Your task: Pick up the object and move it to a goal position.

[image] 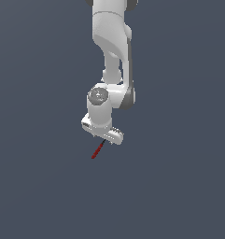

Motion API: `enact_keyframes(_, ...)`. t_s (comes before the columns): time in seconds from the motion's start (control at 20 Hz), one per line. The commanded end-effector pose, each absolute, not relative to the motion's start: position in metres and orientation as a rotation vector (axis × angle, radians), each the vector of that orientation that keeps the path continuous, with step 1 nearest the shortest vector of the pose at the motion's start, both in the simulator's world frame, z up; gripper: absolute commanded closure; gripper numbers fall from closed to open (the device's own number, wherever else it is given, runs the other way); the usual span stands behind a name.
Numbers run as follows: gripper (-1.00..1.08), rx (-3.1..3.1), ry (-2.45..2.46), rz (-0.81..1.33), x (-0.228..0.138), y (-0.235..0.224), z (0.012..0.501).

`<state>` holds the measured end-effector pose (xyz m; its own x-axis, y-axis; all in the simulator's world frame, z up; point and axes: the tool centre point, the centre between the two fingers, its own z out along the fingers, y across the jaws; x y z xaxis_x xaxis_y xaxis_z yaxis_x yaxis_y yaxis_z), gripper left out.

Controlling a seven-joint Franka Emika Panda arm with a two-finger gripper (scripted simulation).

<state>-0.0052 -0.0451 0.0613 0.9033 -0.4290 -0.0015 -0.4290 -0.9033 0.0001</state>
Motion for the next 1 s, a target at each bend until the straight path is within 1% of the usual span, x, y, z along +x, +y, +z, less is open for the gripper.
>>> enact_keyframes(0.0,-0.92,-3.064,0.691,0.001,-0.005,-0.045,0.061)
enact_keyframes(0.25,-0.92,-3.064,0.693,0.001,-0.005,-0.045,0.049)
enact_keyframes(0.6,-0.92,-3.063,0.698,0.000,-0.006,-0.045,0.017)
enact_keyframes(0.85,-0.92,-3.063,0.699,0.000,-0.005,-0.046,0.010)
enact_keyframes(0.9,1.08,-3.063,0.699,0.000,-0.005,-0.046,0.010)
enact_keyframes(0.95,1.08,-3.063,0.699,0.000,-0.005,-0.046,0.010)
